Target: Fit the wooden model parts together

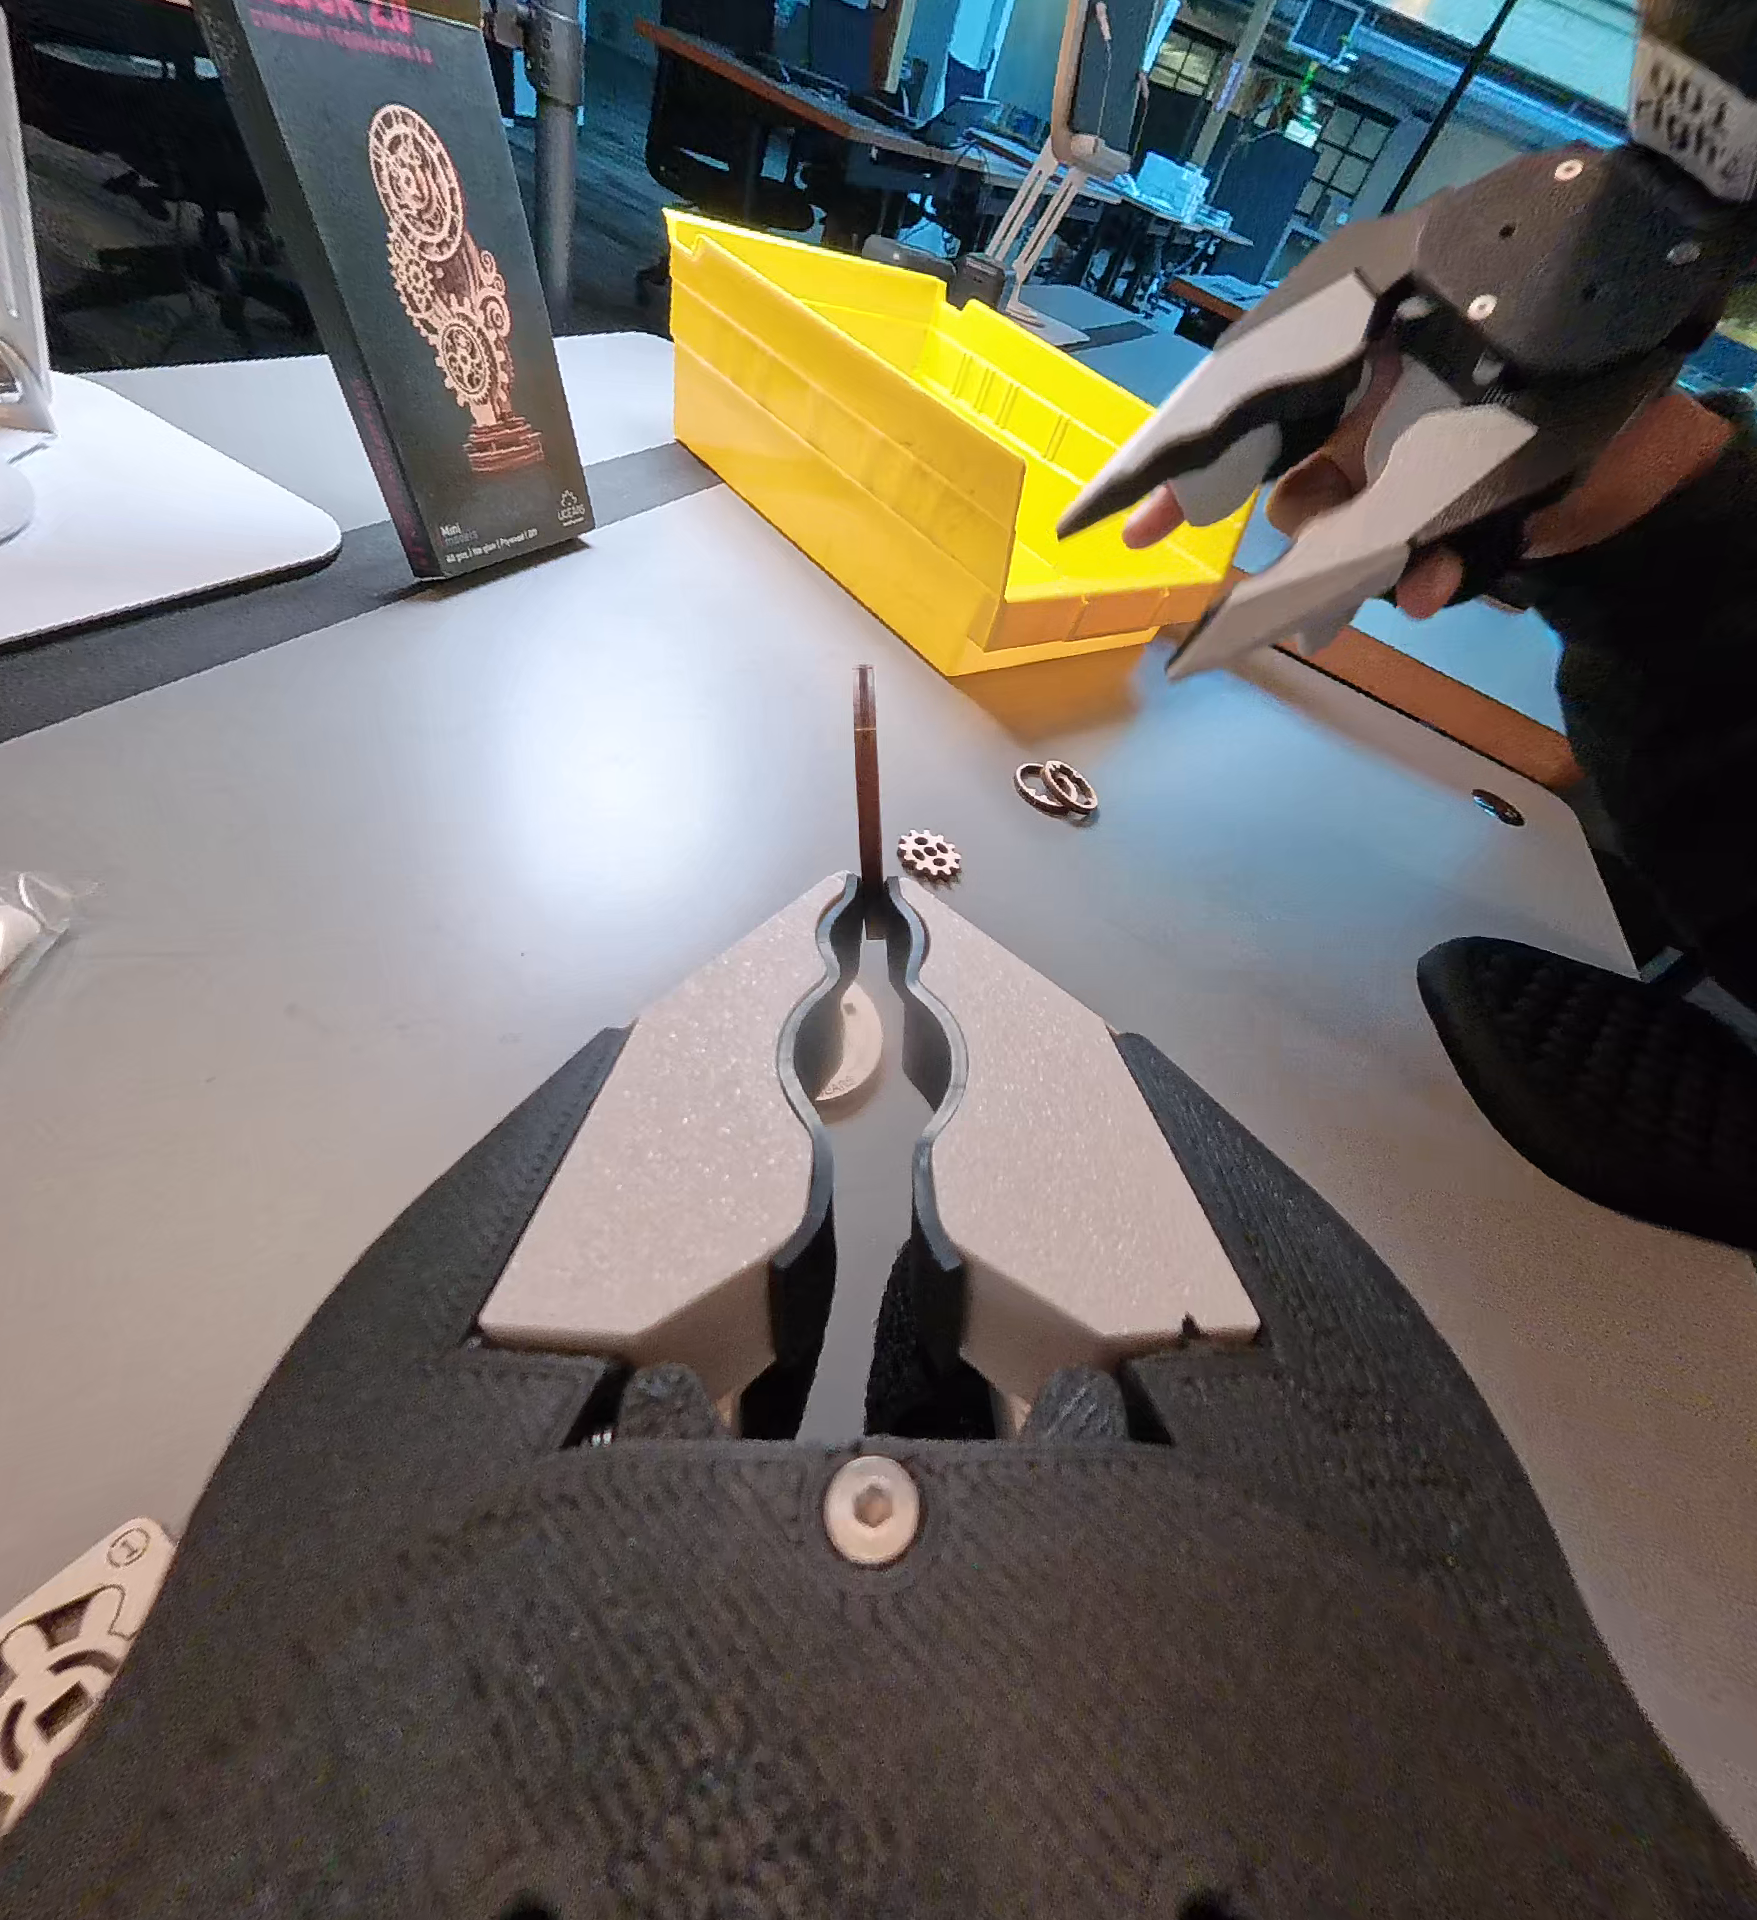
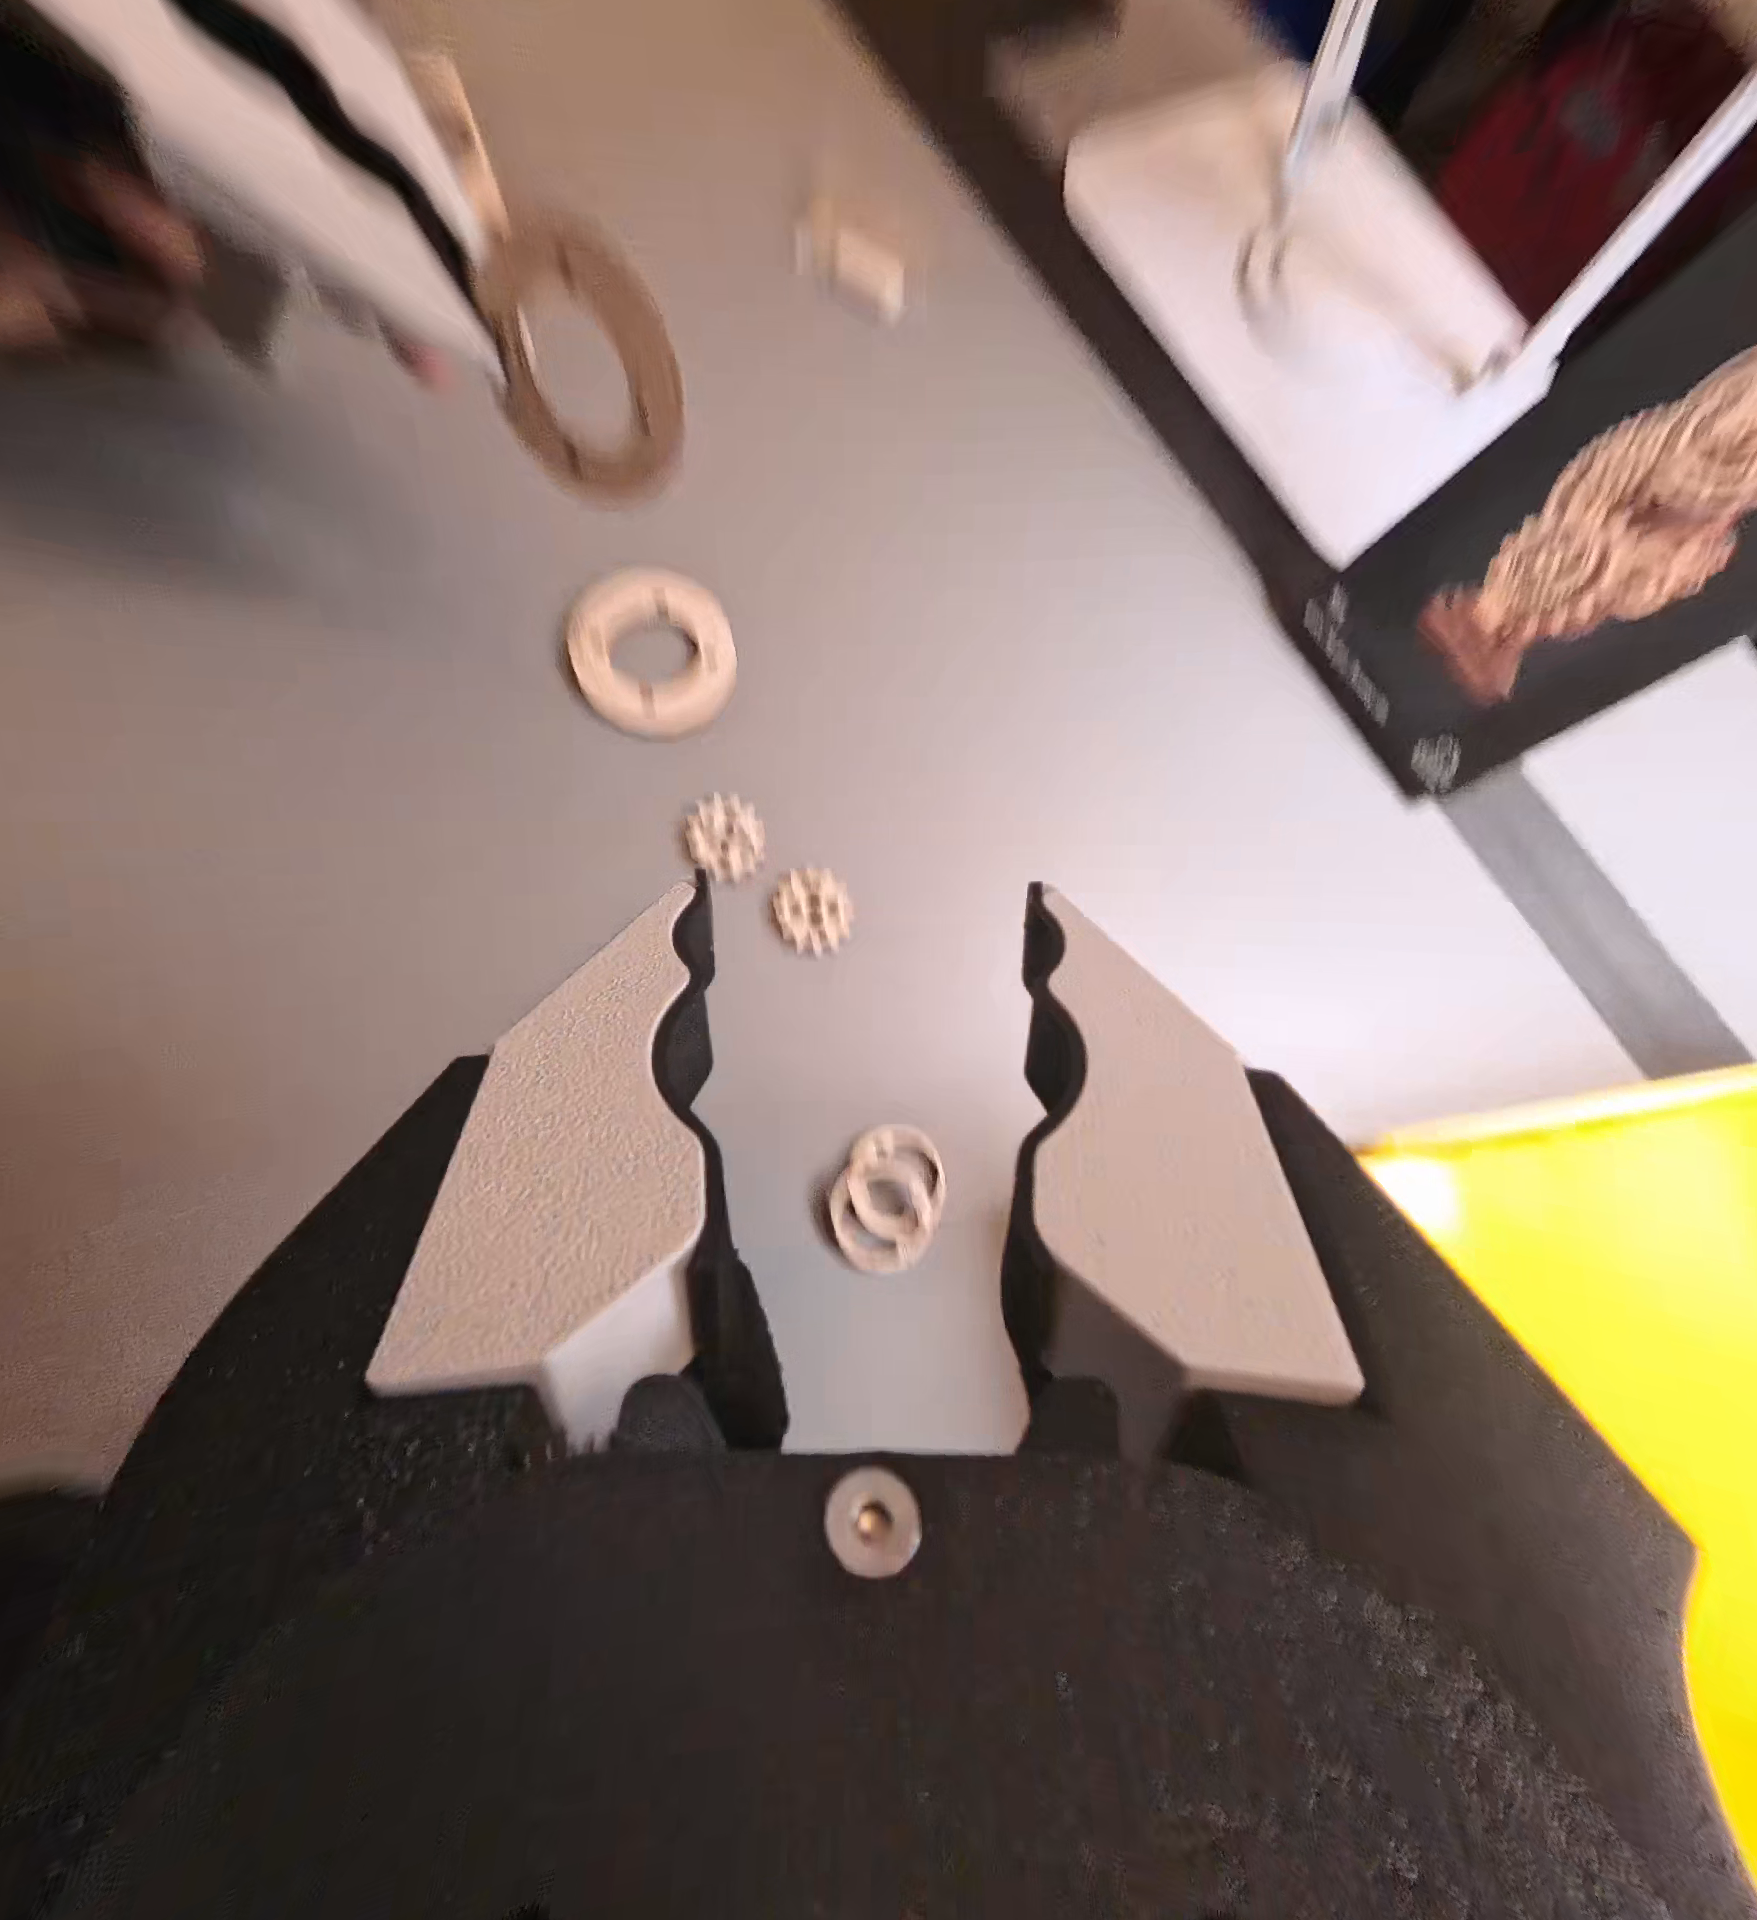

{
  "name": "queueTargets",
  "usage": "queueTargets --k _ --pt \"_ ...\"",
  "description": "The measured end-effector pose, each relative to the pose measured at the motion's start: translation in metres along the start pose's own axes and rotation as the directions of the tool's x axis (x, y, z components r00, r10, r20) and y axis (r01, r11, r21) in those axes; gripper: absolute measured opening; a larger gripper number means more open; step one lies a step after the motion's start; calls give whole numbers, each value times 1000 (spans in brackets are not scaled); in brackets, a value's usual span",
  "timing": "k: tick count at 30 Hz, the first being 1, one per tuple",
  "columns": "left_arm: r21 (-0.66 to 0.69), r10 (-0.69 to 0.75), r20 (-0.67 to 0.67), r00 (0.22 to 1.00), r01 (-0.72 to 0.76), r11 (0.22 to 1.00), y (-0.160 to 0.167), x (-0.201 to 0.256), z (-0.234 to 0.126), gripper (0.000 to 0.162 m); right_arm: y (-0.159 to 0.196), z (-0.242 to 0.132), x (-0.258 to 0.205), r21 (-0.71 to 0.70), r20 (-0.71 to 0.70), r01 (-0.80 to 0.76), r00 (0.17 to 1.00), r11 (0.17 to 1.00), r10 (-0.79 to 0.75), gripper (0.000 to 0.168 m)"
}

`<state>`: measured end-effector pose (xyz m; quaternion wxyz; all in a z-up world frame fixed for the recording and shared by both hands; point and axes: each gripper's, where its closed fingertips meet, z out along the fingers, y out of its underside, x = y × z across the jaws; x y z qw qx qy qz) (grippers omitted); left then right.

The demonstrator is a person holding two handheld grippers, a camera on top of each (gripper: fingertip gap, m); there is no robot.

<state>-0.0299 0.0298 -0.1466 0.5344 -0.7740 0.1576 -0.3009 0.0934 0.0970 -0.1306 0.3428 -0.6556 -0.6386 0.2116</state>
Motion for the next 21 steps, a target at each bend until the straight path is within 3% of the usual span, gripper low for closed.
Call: queueTargets --k 4,9,16,19,21 --pt "26 -48 -34 998 49 998 -5 4 -2 2 -61 13 -21 282 28 -19 1000 959 11 56" --pt "96 -196 -128 972 209 973 -19 3 -10 2 -92 54 -46 337 18 75 996 938 -86 54" --pt "105 -268 -273 924 306 946 -23 6 -19 2 -99 71 -58 429 303 -208 950 879 76 35" --pt "106 -249 -321 914 296 949 -25 14 -18 2 -105 59 -64 481 435 -328 894 813 104 6" --pt "107 -237 -329 914 285 952 -26 17 -17 3 -108 50 -67 499 476 -345 876 795 82 3"
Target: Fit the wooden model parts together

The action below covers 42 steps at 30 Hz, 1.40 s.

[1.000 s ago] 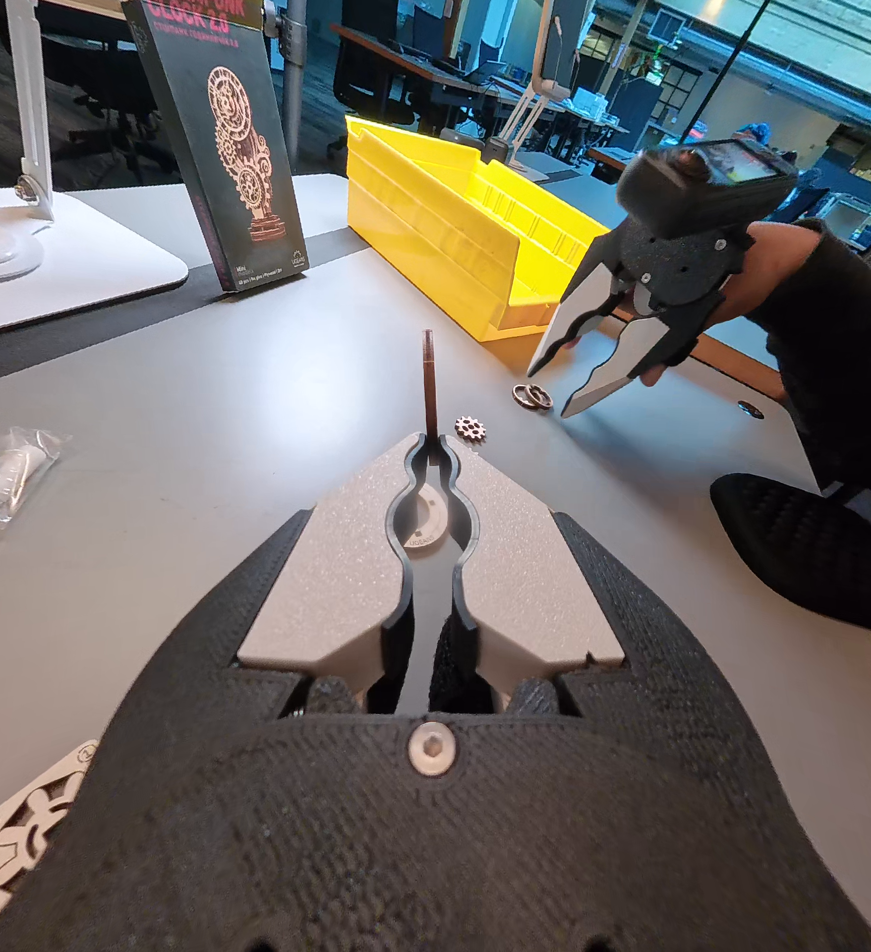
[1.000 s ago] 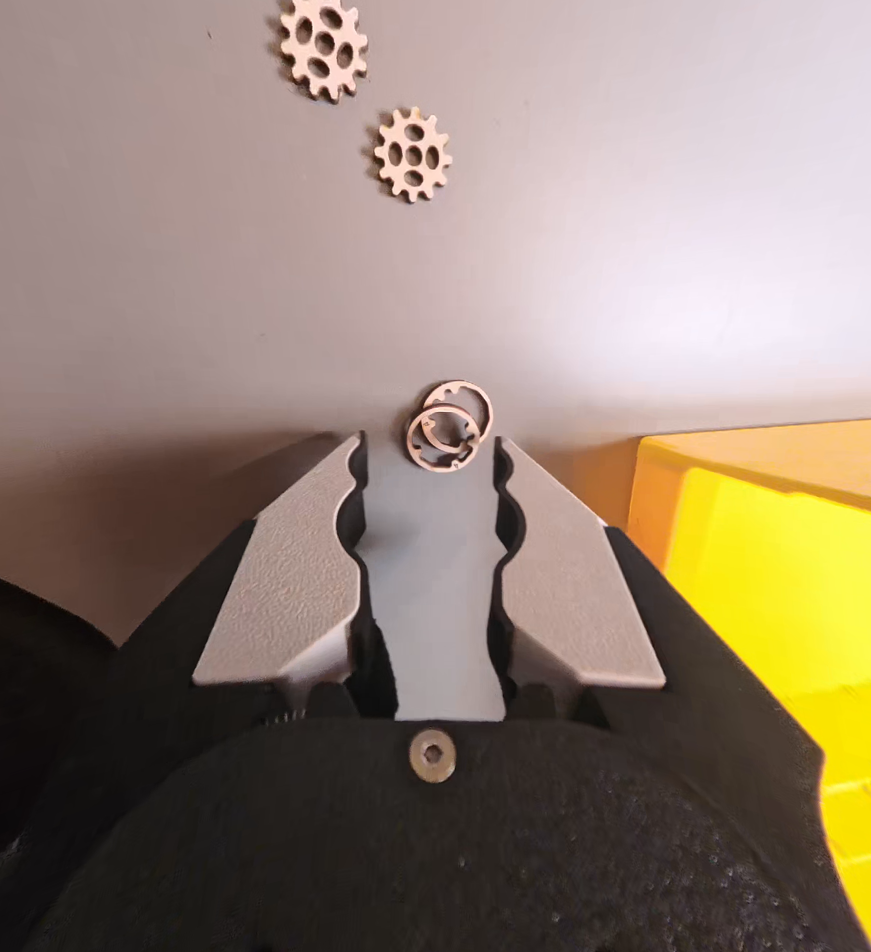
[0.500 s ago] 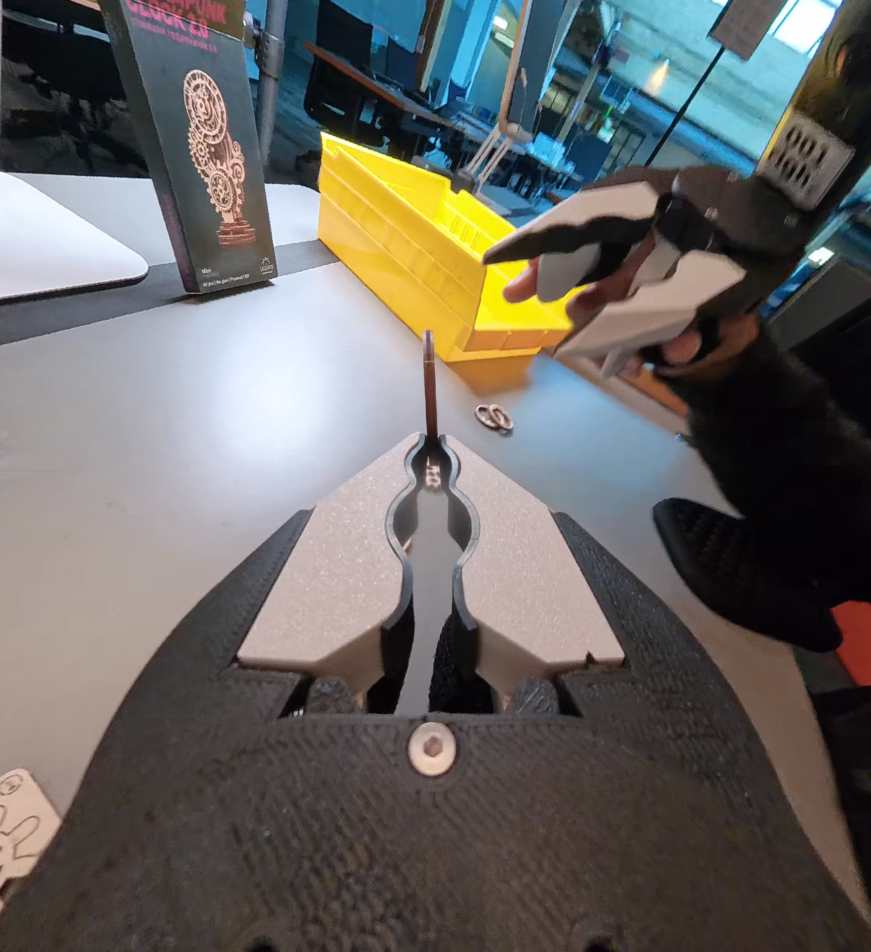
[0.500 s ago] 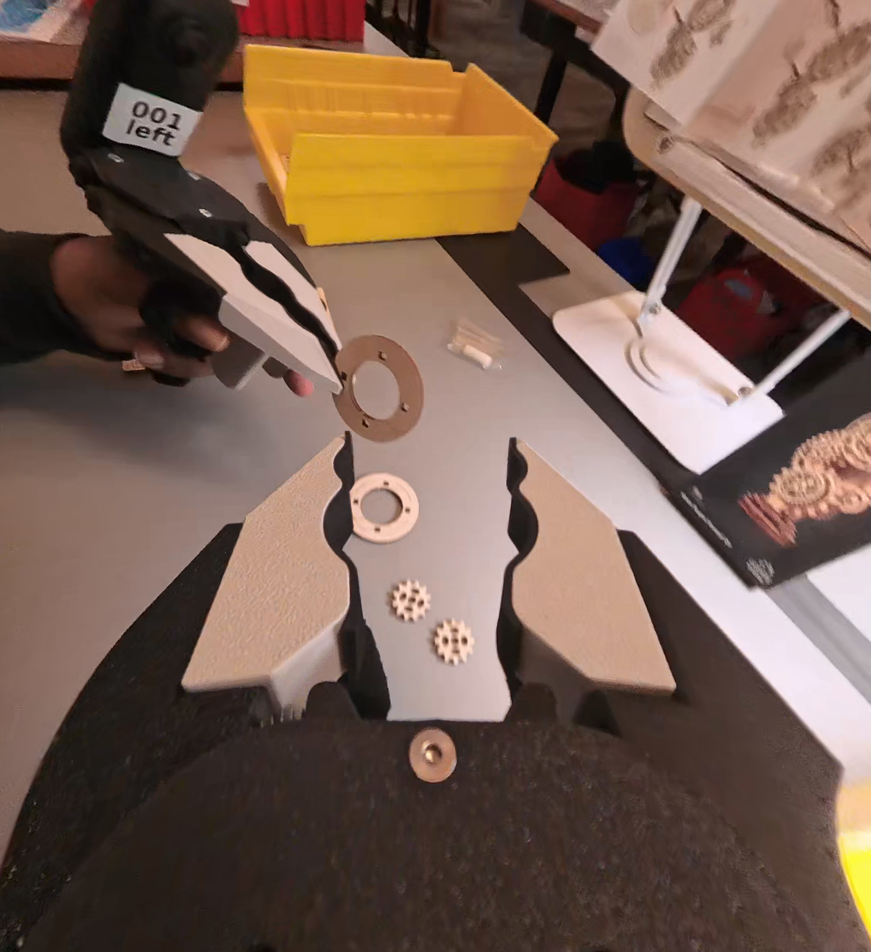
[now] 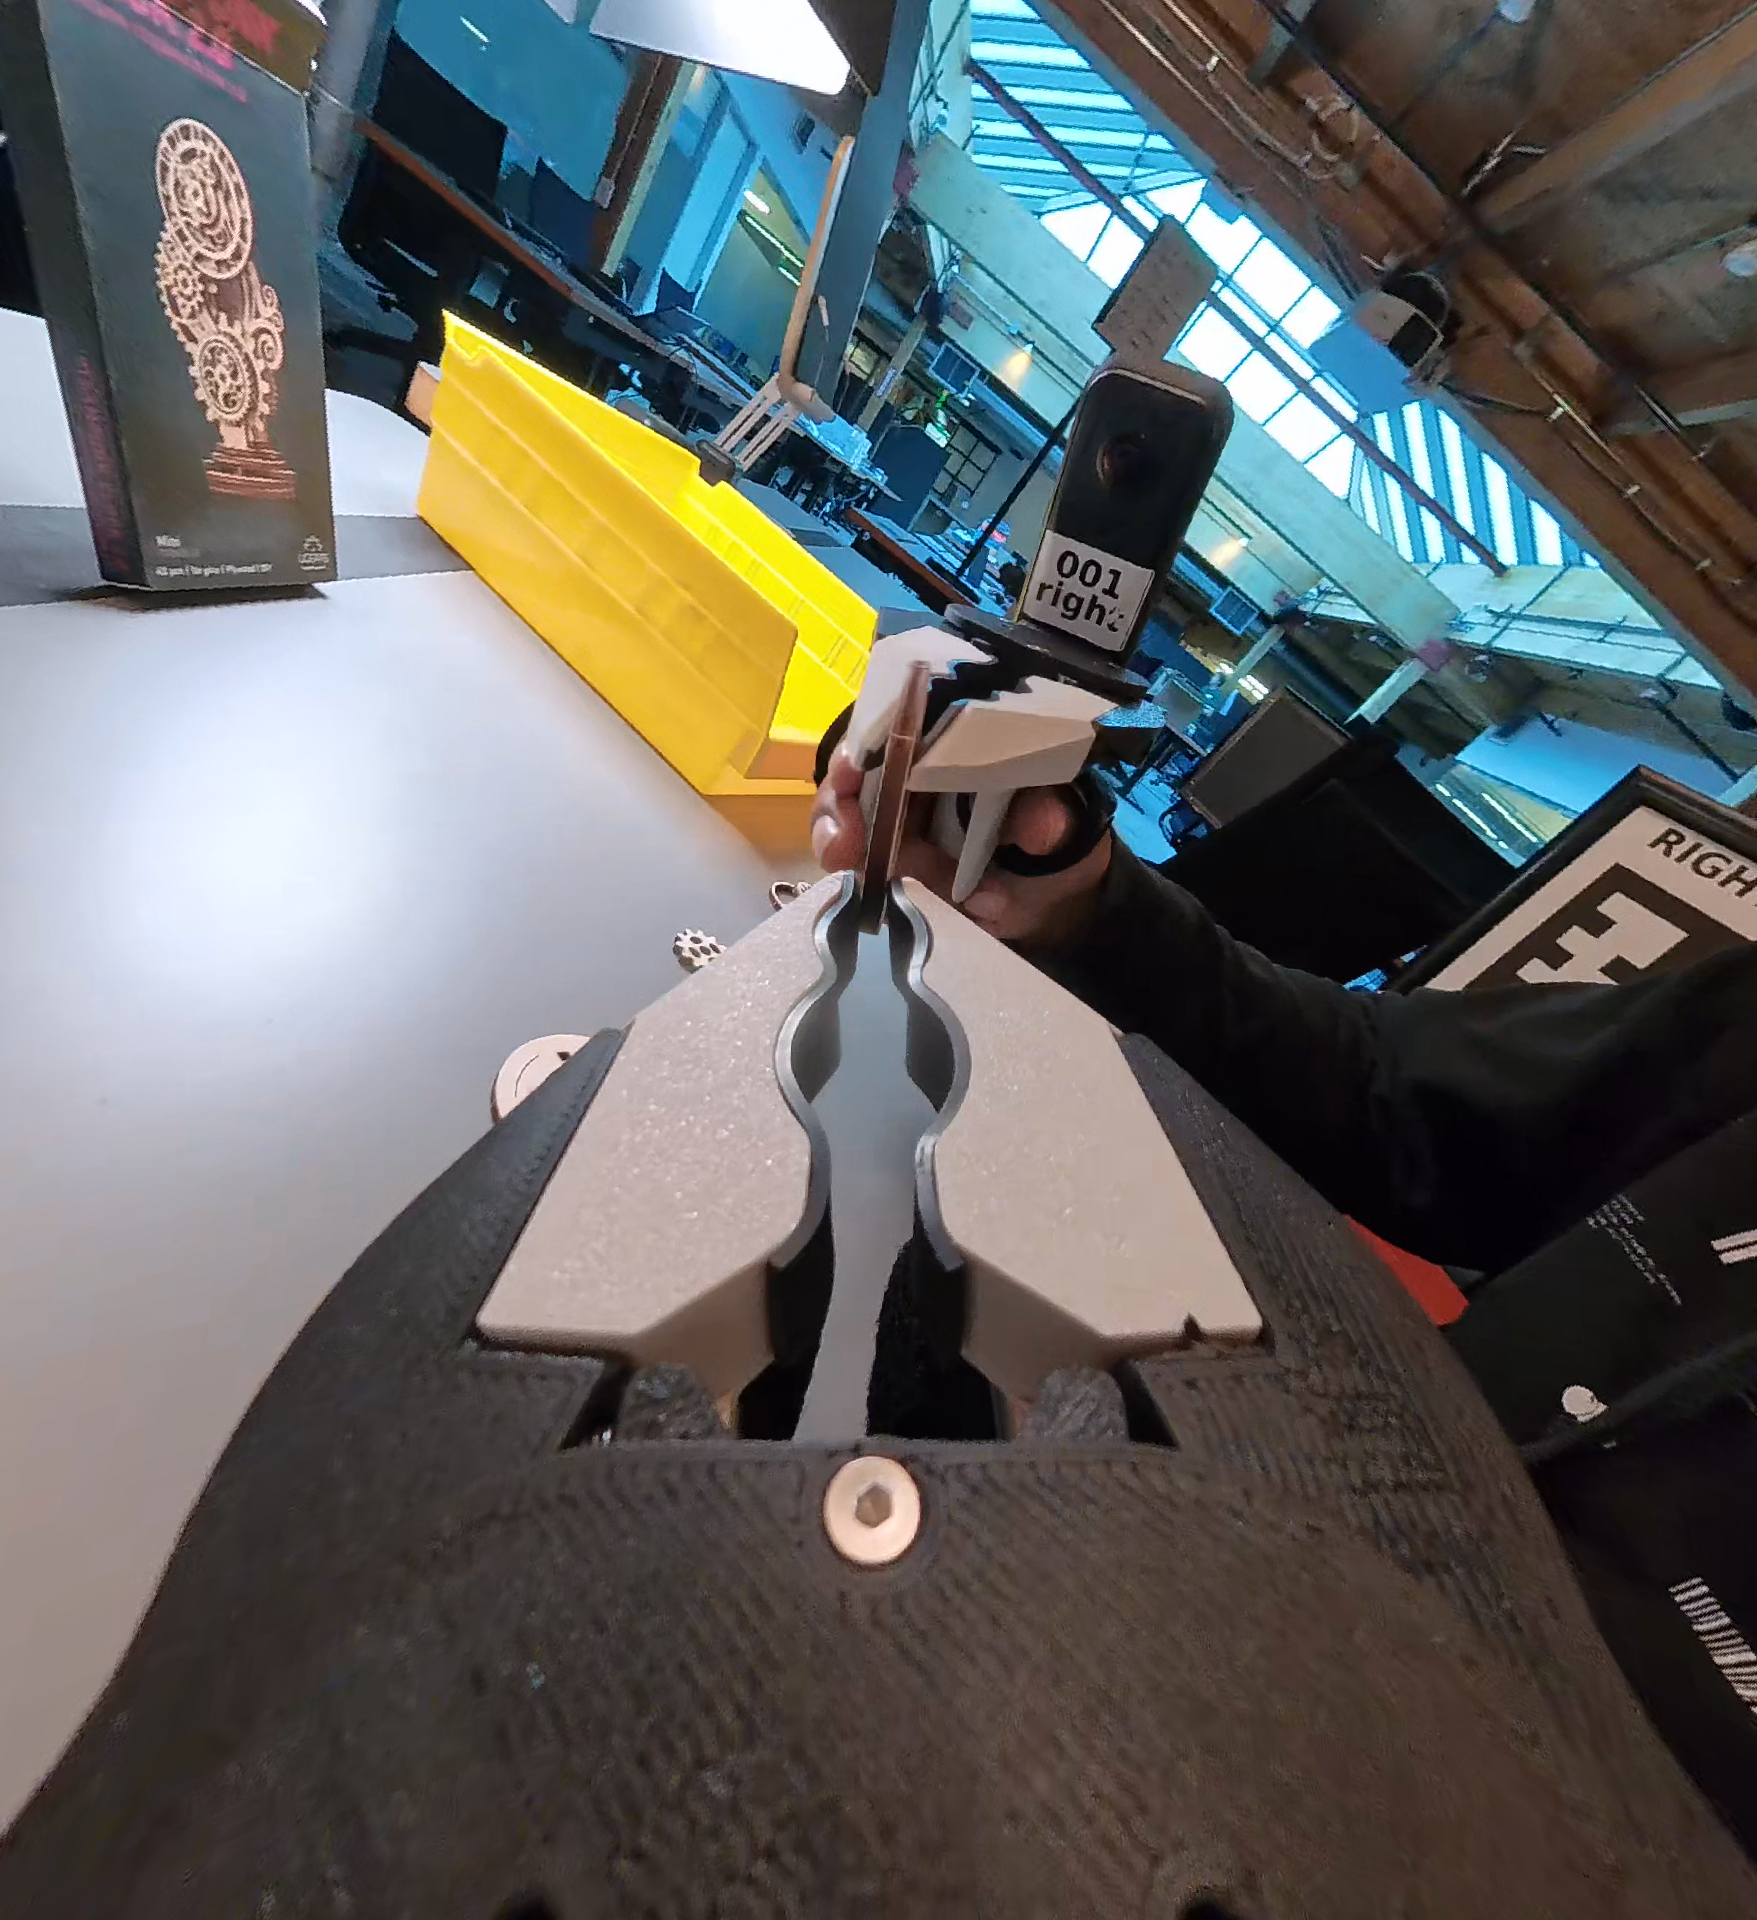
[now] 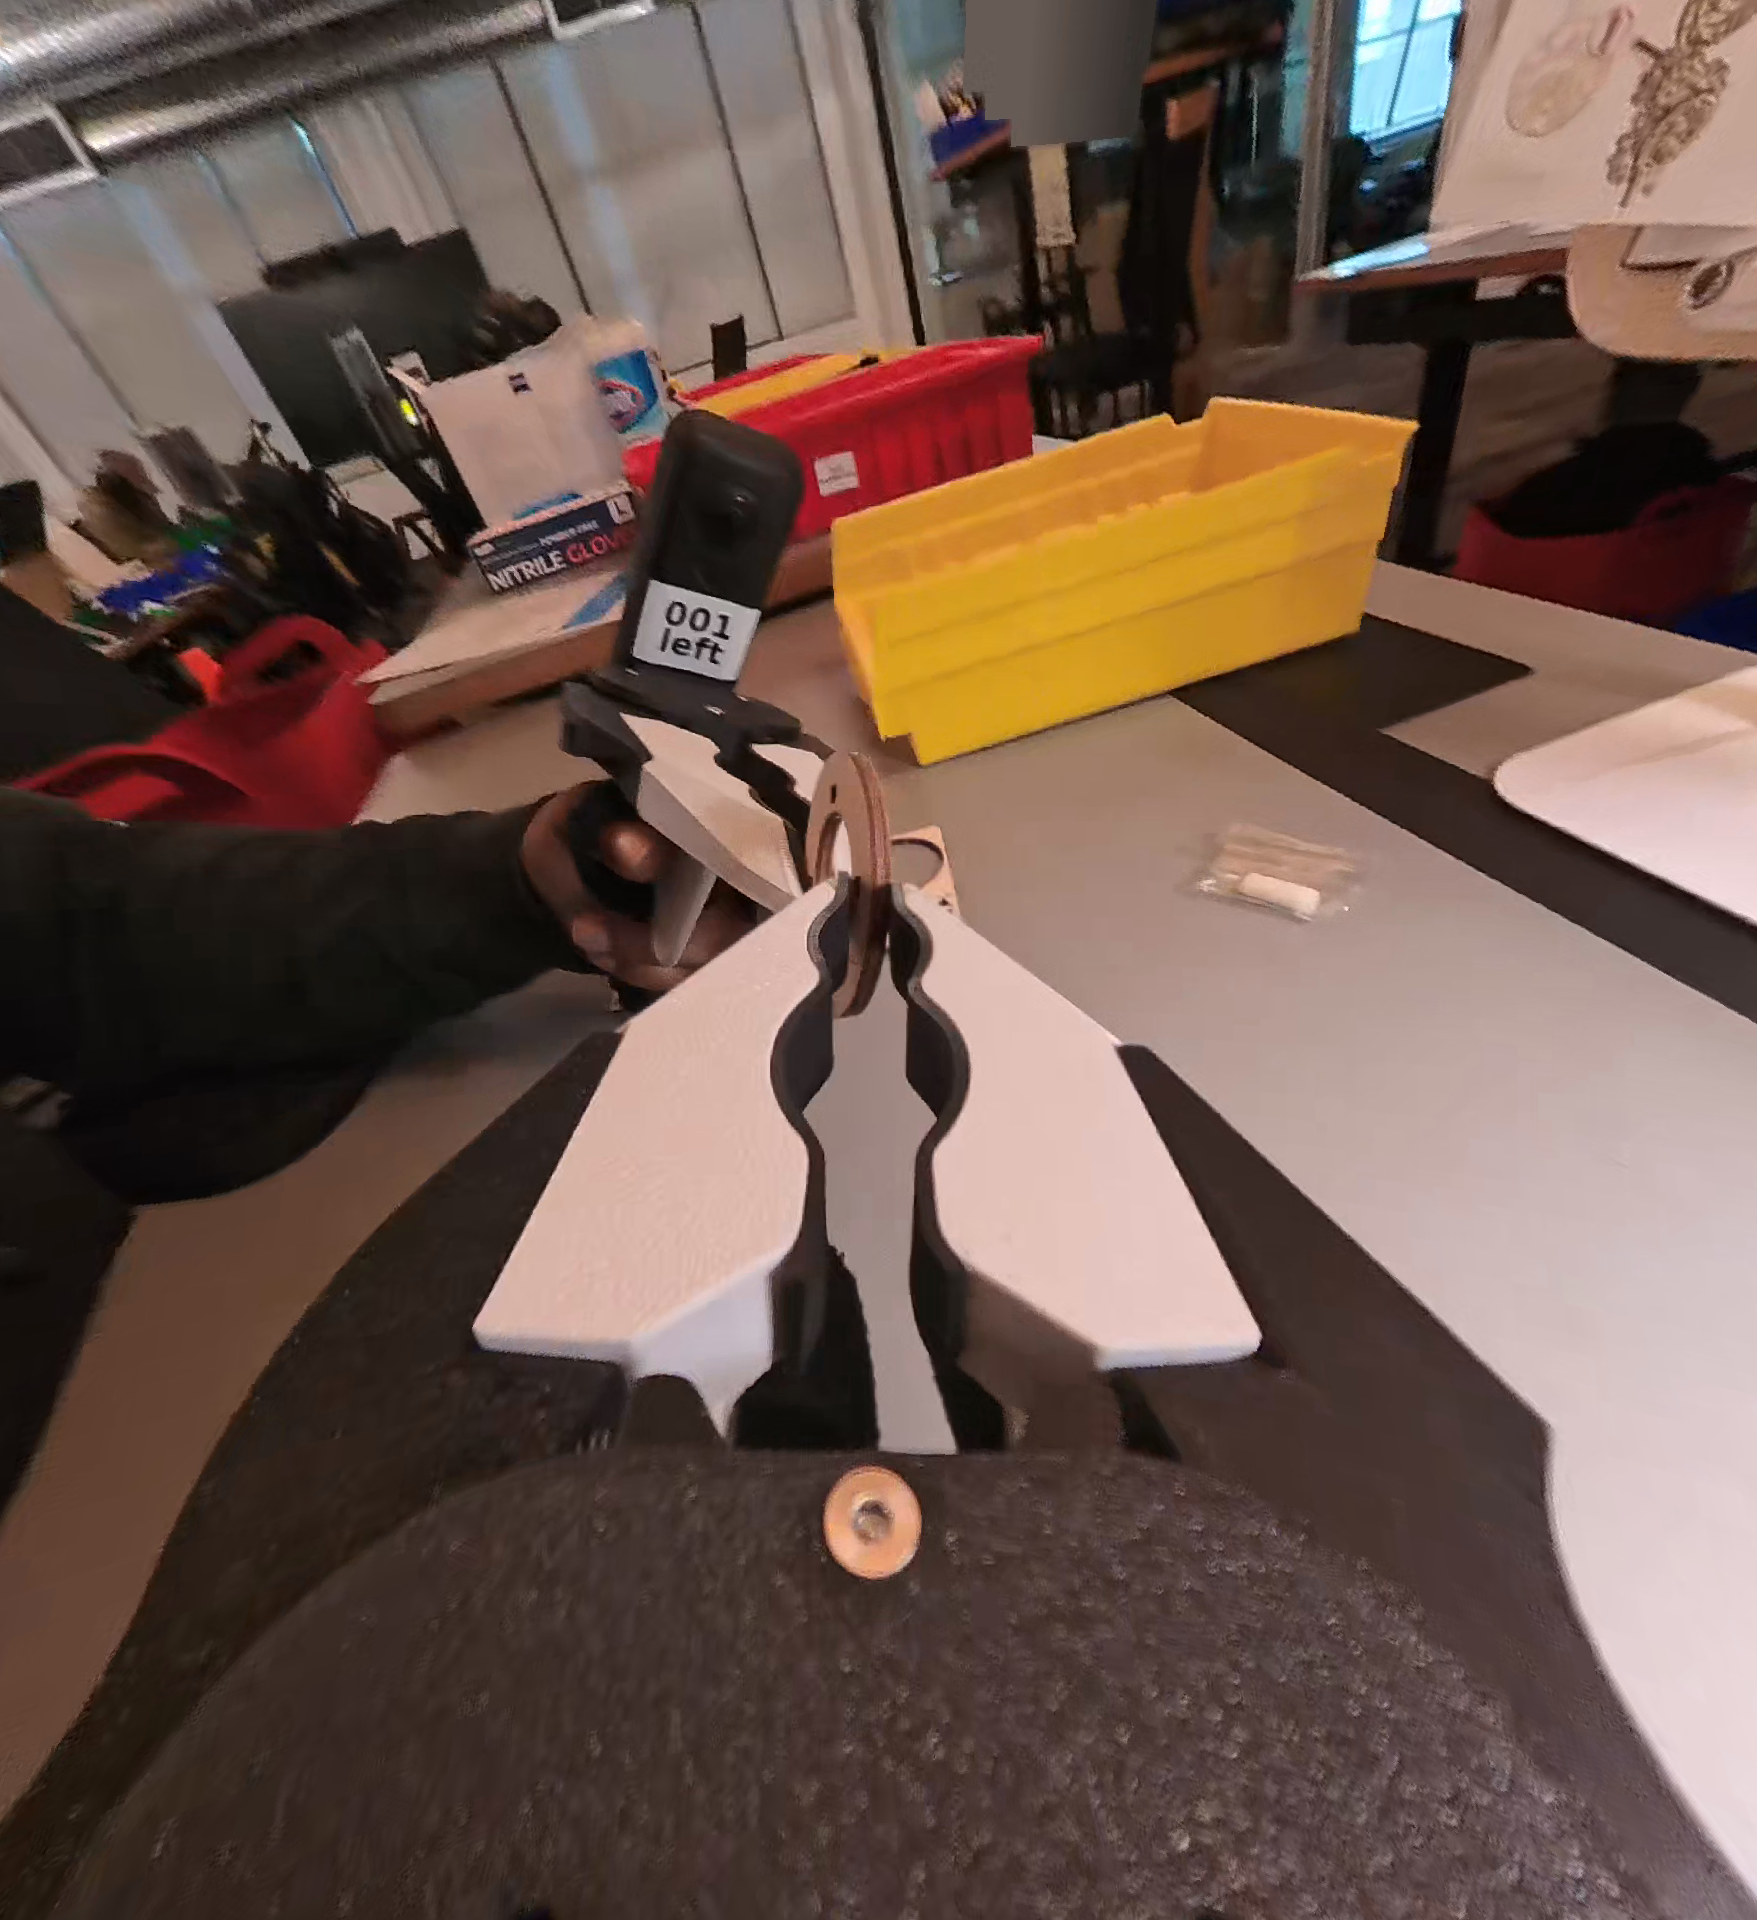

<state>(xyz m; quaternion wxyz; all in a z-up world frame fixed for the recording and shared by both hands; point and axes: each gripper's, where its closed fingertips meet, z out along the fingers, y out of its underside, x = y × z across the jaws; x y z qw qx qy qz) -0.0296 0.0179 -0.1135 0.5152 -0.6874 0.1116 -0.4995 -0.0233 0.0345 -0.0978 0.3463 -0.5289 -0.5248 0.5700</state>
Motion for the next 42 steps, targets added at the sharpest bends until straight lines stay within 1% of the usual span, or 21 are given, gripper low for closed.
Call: queueTargets --k 4,6,7,8,10,11,12,13,16,17,18,21,22,23,24,26,27,30,37,39,42 --pt "33 2 24 1000 -3 999 -6 -1 -1 6 -19 -6 -10 60 -55 161 986 985 -158 0" --pt "78 -9 53 999 5 997 -13 -8 -6 16 -28 -10 -16 52 -142 353 928 934 -343 0" --pt "103 -39 49 998 34 994 -17 -9 -8 20 -28 -11 -17 1 -200 481 859 877 -471 0" --pt "126 -76 25 997 72 989 -21 -8 -10 23 -27 -11 -15 -78 -265 604 754 793 -601 0" --pt "157 -145 -63 987 153 976 -28 0 -12 25 -19 -9 -12 -273 -314 799 452 535 -835 0" --pt "160 -177 -102 979 192 968 -30 3 -12 27 -15 -6 -13 -356 -308 852 280 383 -909 0" --pt "157 -208 -125 970 227 961 -29 4 -11 29 -10 -2 -16 -404 -285 880 137 249 -949 0" --pt "153 -236 -142 961 257 954 -28 4 -10 30 -4 4 -20 -421 -265 891 61 172 -962 0" --pt "155 -312 -197 929 344 926 -27 5 -8 30 5 16 -22 -458 -234 886 -41 73 -971 0" --pt "153 -329 -198 923 361 920 -26 4 -8 24 4 18 -23 -459 -236 886 -54 62 -970 0" --pt "151 -335 -182 924 363 920 -24 0 -8 18 5 18 -23 -457 -234 887 -45 69 -971 0" --pt "146 -314 -160 936 337 930 -23 -2 -8 13 6 18 -22 -451 -249 888 -31 87 -968 4" --pt "155 -300 -151 942 323 934 -24 -2 -9 7 5 17 -20 -444 -270 888 -7 118 -963 10" --pt "175 -285 -147 947 309 935 -27 -3 -10 5 1 16 -18 -430 -305 887 31 167 -952 26" --pt "195 -274 -151 950 300 934 -30 -2 -13 2 0 15 -19 -384 -322 891 117 243 -940 40" --pt "220 -256 -136 957 281 934 -35 -4 -17 2 -3 12 -17 -287 -345 846 347 450 -872 59" --pt "231 -243 -116 963 264 936 -36 -6 -19 2 -5 10 -14 -249 -352 812 431 528 -830 63" --pt "245 -199 -100 975 218 945 -40 -3 -21 2 -9 4 -8 -153 -359 701 617 697 -700 61" --pt "203 -148 -88 985 164 965 -33 7 -12 1 -4 11 -13 -30 -253 463 854 886 -455 56" --pt "170 -117 -76 990 128 977 -28 9 -8 1 -1 12 -14 -13 -203 361 912 932 -356 39" --pt "132 -70 -49 996 76 988 -21 10 -4 2 4 10 -10 -5 -145 209 968 978 -207 26"
